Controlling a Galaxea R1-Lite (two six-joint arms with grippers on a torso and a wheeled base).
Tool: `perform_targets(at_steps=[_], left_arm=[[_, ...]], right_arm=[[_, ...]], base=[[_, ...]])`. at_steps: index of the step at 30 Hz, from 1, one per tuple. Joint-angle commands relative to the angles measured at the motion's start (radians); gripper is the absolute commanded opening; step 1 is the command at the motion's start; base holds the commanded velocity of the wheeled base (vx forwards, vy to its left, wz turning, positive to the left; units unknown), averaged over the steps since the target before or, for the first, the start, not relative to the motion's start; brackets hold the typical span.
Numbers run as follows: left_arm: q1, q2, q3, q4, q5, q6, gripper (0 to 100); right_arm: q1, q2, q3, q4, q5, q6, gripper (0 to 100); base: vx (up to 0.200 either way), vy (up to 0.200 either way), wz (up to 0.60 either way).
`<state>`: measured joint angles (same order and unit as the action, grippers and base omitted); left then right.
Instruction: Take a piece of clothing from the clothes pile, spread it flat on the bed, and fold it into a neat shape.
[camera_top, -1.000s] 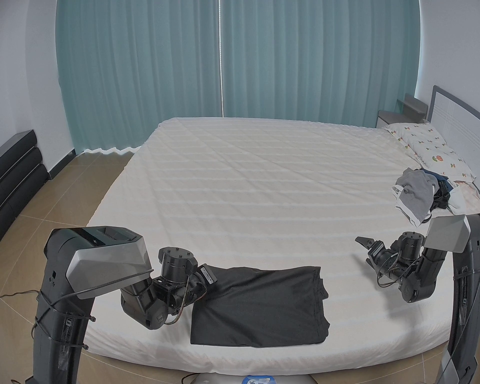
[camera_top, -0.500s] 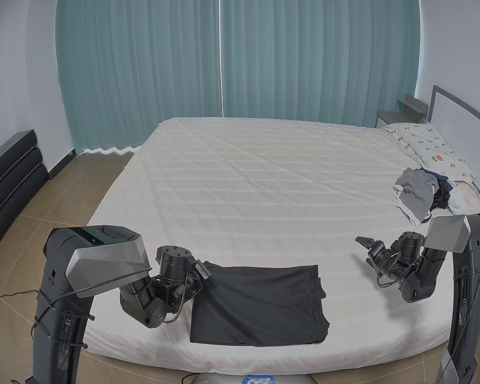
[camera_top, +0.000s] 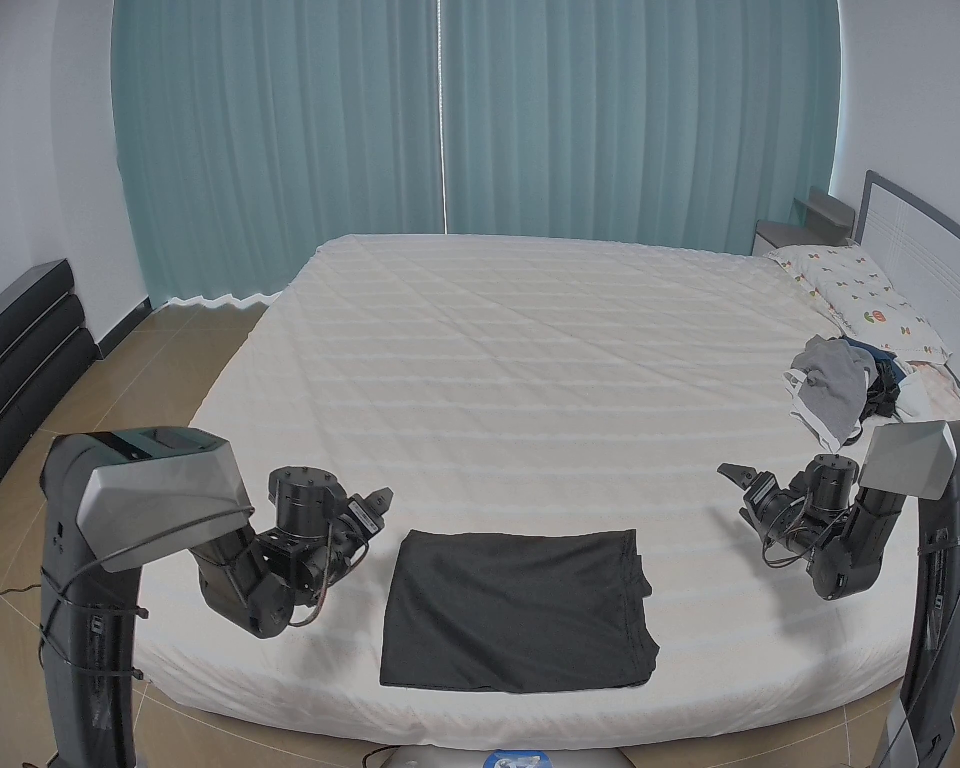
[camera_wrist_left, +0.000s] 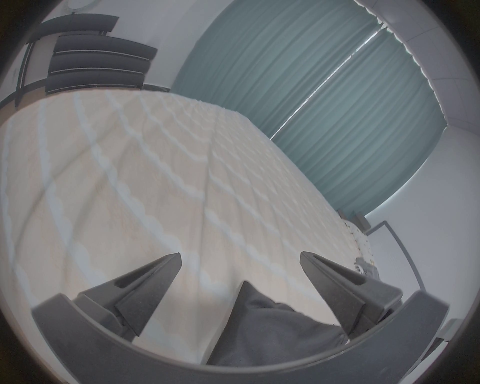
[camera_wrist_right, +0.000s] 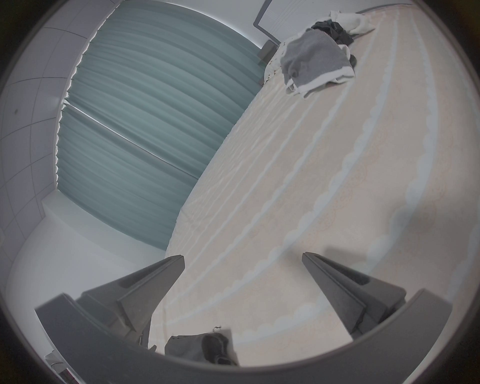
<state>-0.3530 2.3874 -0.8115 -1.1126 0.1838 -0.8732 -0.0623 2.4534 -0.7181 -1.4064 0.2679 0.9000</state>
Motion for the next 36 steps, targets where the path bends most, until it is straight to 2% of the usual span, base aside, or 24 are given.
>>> perform_targets(at_steps=[1,4,5,7,10,16,17,19,22,25,26,27,28,29,30,31,33,36], left_arm=[[0.101,-0.244,0.089,0.008,-0.012,0.028,100],[0.137,-0.415,0.193,0.008,-0.052,0.117,100],[0.137,-0.415,0.193,0.008,-0.052,0.117,100],[0.140,-0.582,0.311,0.000,-0.075,0.169,100],[0.137,-0.768,0.443,0.005,-0.076,0.192,100],[0.134,-1.015,0.600,0.010,-0.078,0.299,100],[0.134,-1.091,0.653,0.011,-0.078,0.347,100],[0.134,-1.168,0.698,0.014,-0.076,0.379,100],[0.135,-1.269,0.747,0.050,-0.070,0.431,100],[0.138,-1.393,0.776,0.142,-0.066,0.516,100],[0.138,-1.401,0.778,0.148,-0.066,0.519,100],[0.137,-1.490,0.779,0.221,-0.067,0.537,100],[0.137,-1.504,0.779,0.235,-0.069,0.539,100],[0.137,-1.573,0.773,0.315,-0.069,0.543,100],[0.137,-1.573,0.773,0.315,-0.069,0.543,100],[0.137,-1.665,0.762,0.436,-0.066,0.566,100],[0.137,-1.757,0.755,0.557,-0.058,0.615,100],[0.138,-1.897,0.747,0.708,-0.026,0.695,100]], right_arm=[[-0.014,-0.283,0.180,0.003,-0.001,-0.035,100],[-0.013,-0.470,0.332,0.003,-0.001,-0.112,100],[-0.013,-0.470,0.332,0.003,-0.001,-0.112,100],[-0.007,-0.631,0.463,0.001,-0.001,-0.225,100],[-0.005,-0.800,0.572,0.003,0.001,-0.308,100],[-0.004,-0.985,0.660,0.029,0.005,-0.388,100],[-0.005,-1.054,0.698,0.058,0.004,-0.426,100],[-0.005,-1.145,0.718,0.104,0.002,-0.455,100],[-0.005,-1.318,0.718,0.251,0.010,-0.467,100],[0.006,-1.513,0.713,0.461,0.025,-0.501,100],[0.006,-1.521,0.713,0.474,0.025,-0.504,100],[0.019,-1.630,0.706,0.615,0.027,-0.553,100],[0.021,-1.648,0.706,0.641,0.027,-0.561,100],[0.030,-1.737,0.704,0.761,0.028,-0.593,100],[0.030,-1.737,0.704,0.761,0.028,-0.593,100],[0.058,-1.860,0.689,0.923,0.028,-0.627,100],[0.087,-1.963,0.667,1.077,0.025,-0.651,100],[0.090,-2.079,0.637,1.258,0.025,-0.699,100]], base=[[0.000,0.000,0.00],[0.000,0.000,0.00],[0.000,0.000,0.00],[0.000,0.000,0.00],[0.000,0.000,0.00],[0.000,0.000,0.00],[0.000,0.000,0.00],[0.000,0.000,0.00],[0.000,0.000,0.00],[0.000,0.000,0.00],[0.000,0.000,0.00],[0.000,0.000,0.00],[0.000,0.000,0.00],[0.000,0.000,0.00],[0.000,0.000,0.00],[0.000,0.000,0.00],[0.000,0.000,0.00],[0.000,0.000,0.00]])
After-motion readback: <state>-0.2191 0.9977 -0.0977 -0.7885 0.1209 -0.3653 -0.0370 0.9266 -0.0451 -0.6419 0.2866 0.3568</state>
